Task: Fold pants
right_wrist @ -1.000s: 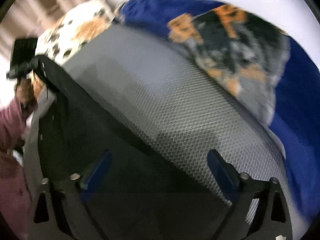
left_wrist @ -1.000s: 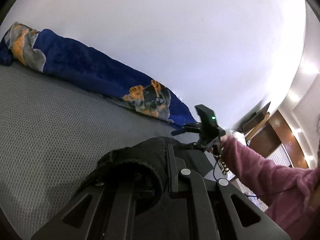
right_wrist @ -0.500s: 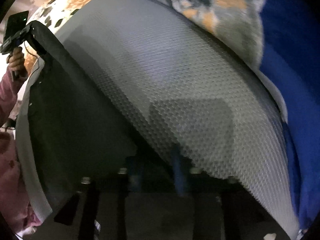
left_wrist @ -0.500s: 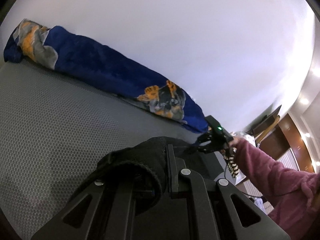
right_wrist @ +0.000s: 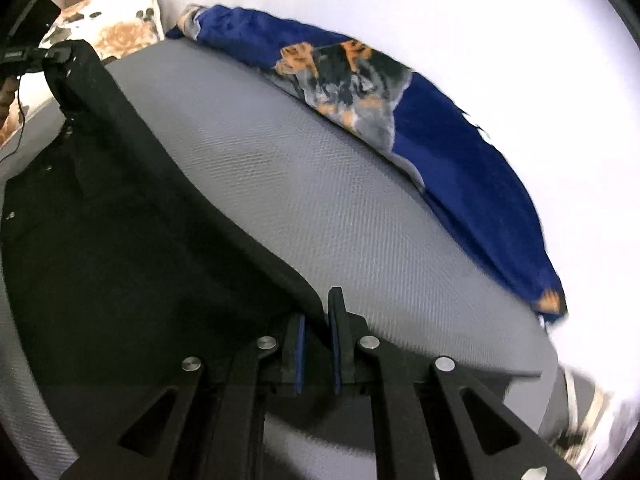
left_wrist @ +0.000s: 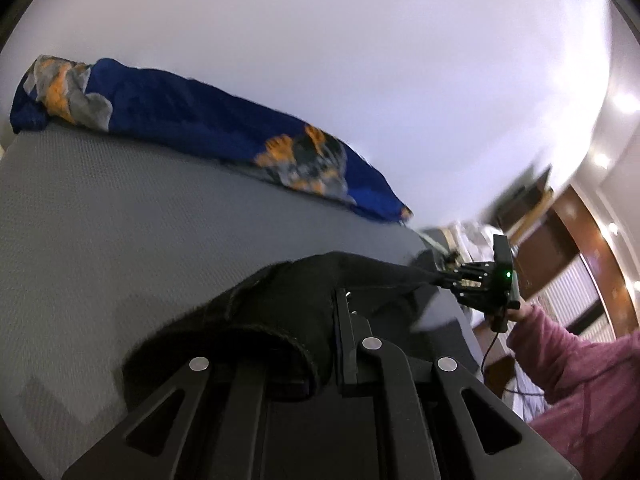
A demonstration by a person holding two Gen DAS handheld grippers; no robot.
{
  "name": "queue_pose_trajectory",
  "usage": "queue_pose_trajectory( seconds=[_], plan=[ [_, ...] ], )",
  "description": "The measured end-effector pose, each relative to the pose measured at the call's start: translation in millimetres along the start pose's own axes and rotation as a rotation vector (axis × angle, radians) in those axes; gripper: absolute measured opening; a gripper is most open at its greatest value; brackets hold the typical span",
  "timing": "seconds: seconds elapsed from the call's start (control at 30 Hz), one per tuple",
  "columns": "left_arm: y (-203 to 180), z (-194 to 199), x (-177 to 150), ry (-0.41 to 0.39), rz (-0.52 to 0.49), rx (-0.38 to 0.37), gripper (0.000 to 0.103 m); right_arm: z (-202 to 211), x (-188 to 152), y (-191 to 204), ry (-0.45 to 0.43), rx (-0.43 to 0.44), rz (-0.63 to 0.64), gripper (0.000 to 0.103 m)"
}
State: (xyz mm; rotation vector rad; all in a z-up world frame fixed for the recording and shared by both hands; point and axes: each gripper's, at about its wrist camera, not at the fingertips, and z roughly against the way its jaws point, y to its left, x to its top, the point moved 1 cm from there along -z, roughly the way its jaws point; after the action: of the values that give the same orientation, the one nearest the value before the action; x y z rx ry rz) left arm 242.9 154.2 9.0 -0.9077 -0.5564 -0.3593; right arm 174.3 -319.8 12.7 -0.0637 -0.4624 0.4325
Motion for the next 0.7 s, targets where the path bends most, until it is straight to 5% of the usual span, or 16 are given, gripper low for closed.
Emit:
queue_pose_trajectory(
  seconds=[0.23, 0.43, 0.7],
  plan=[
    [-16.0, 18.7, -80.6, 0.169, -0.023, 0.003, 0.010, 29.6, -78.3, 42.7, 0.051, 0.053, -0.114, 0.008],
    [0.9, 1.1, -139.6, 0.363, -0.003, 0.125, 0.016, 10.1, -117.7, 73.1, 0.105, 0.098, -0.155, 0.008],
    [-15.8, 21.3, -147.2, 0.320, 0.065, 0.237, 0.028, -12.9, -120.8, 80.3, 0.123, 0.084, -0.147, 0.008]
  ],
)
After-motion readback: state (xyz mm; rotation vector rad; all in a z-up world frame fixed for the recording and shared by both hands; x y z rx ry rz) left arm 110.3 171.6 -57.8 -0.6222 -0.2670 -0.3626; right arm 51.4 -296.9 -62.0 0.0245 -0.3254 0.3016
